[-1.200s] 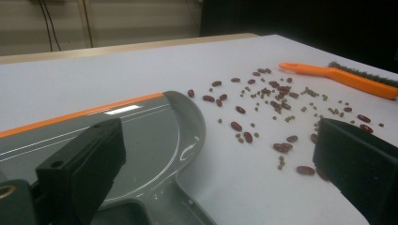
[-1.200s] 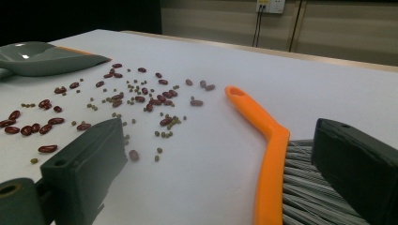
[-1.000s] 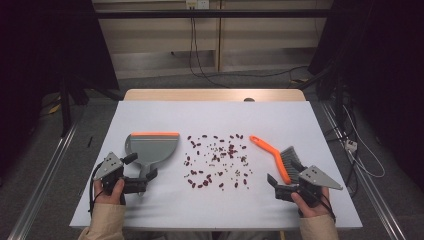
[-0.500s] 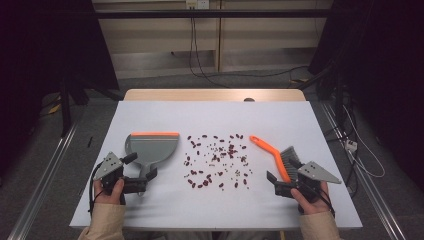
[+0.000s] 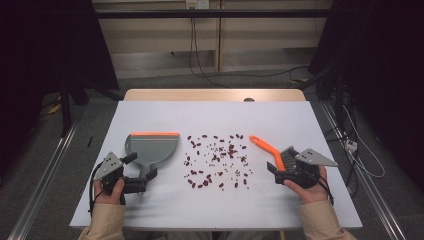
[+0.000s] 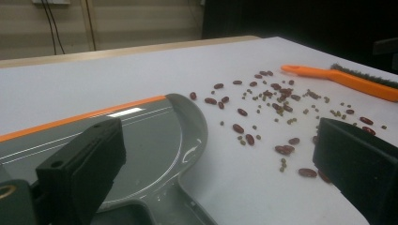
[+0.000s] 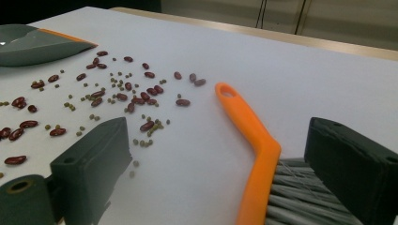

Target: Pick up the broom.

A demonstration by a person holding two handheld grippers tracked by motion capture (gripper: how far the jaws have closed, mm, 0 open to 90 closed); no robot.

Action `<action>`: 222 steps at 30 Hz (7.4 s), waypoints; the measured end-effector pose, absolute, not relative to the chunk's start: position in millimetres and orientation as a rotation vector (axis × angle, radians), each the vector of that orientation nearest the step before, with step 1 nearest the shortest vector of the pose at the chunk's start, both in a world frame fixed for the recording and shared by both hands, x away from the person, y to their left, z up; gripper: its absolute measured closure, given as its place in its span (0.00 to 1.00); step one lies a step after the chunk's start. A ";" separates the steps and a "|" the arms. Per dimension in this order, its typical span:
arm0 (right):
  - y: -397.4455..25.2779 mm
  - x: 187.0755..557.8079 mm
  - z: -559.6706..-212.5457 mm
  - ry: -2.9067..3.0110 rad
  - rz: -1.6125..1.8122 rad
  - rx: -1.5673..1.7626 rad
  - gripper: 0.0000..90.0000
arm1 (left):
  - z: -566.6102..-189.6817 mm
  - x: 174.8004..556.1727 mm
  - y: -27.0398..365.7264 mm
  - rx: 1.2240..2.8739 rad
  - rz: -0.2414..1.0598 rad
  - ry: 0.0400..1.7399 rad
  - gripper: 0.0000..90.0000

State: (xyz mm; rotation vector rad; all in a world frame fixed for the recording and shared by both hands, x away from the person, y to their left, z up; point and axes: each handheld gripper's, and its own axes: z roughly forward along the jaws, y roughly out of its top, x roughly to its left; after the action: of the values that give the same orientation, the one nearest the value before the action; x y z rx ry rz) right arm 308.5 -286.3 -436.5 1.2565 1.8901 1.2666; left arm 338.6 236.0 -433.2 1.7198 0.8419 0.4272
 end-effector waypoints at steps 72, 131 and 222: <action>-289.6 407.6 -447.0 2.260 0.751 1.693 0.76 | -432.7 339.9 234.9 1.725 0.431 0.827 0.03; -269.5 414.3 -449.9 2.249 0.762 1.634 0.76 | -433.3 340.6 230.2 1.759 0.430 0.811 0.03; -285.7 421.5 -444.3 2.329 0.649 1.629 0.78 | -428.6 340.7 210.6 1.791 0.397 0.782 0.03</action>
State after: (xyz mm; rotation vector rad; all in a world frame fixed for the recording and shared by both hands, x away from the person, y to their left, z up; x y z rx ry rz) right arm 421.5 -285.7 -444.3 1.6290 2.3288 0.6494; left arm 340.7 210.6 -428.6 1.7907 0.7821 0.3967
